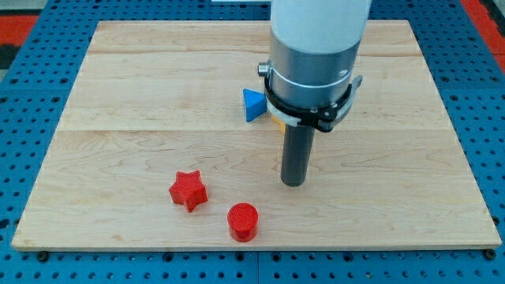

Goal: Push red circle into the group of blocks

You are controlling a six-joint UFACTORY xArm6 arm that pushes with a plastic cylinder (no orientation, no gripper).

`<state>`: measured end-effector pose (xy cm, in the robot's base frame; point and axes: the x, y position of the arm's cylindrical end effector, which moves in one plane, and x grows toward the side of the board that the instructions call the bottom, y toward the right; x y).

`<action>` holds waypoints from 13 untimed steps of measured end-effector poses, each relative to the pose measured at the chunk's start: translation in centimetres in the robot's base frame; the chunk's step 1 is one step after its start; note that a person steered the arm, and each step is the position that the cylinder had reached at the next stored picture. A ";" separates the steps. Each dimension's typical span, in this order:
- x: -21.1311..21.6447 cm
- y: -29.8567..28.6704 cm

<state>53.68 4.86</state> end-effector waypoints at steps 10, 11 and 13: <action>6.9 -20.7; 6.8 -19.1; 5.2 -17.2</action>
<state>58.87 -12.37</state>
